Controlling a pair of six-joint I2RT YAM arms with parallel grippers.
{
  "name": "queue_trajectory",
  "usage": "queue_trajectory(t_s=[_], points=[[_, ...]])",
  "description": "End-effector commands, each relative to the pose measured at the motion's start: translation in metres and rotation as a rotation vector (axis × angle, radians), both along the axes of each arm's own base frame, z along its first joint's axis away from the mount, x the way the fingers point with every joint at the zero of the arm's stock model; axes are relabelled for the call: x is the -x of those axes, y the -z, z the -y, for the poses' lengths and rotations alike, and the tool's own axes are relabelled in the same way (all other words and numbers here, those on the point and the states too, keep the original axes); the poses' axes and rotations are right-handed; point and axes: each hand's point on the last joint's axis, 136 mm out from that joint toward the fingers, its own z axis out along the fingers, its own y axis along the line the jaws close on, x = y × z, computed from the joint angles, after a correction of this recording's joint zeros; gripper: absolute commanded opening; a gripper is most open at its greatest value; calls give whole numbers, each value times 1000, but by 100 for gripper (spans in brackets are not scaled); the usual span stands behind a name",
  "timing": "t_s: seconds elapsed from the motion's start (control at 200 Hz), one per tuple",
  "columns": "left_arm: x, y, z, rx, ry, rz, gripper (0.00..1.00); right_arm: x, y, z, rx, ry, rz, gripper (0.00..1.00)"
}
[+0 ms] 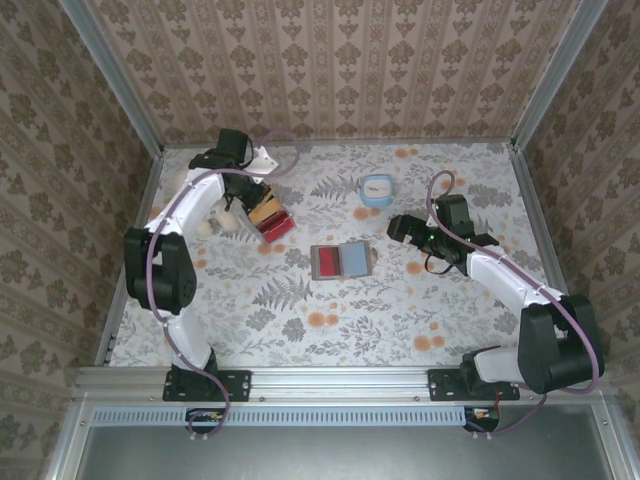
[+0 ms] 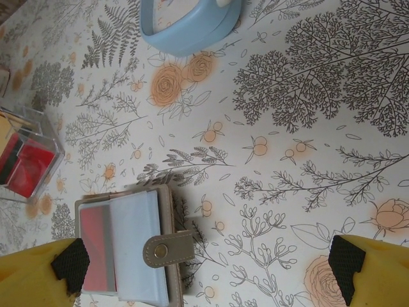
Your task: Take the credit cards out of the card holder
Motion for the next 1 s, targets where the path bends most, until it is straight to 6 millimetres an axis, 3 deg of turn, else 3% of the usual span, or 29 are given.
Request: queue_trajectory(t_s=[0.0,0.22,0.445,0.47,0.61,0.8,0.995], points=[[-4,0,-1,-22,52,-12,0,-8,-5,4,-5,33,27,100],[9,14,7,-2,107,-127,0,-9,3,4,-8,36,-3,100],[14,30,-7,-91,107,-152,0,-11,4,-1,-35,26,-17,100],[13,31,-8,-100,106,-151,0,-11,14,-1,-33,25,-44,100],[11,35,-8,-134,98,-147,0,-11,16,-2,-41,23,-51,100],[3,41,-4,-150,86,-130,9,-9,11,-3,-49,22,-42,100],[-7,28,5,-129,32,-68,31,-8,11,-4,-57,25,-52,100]])
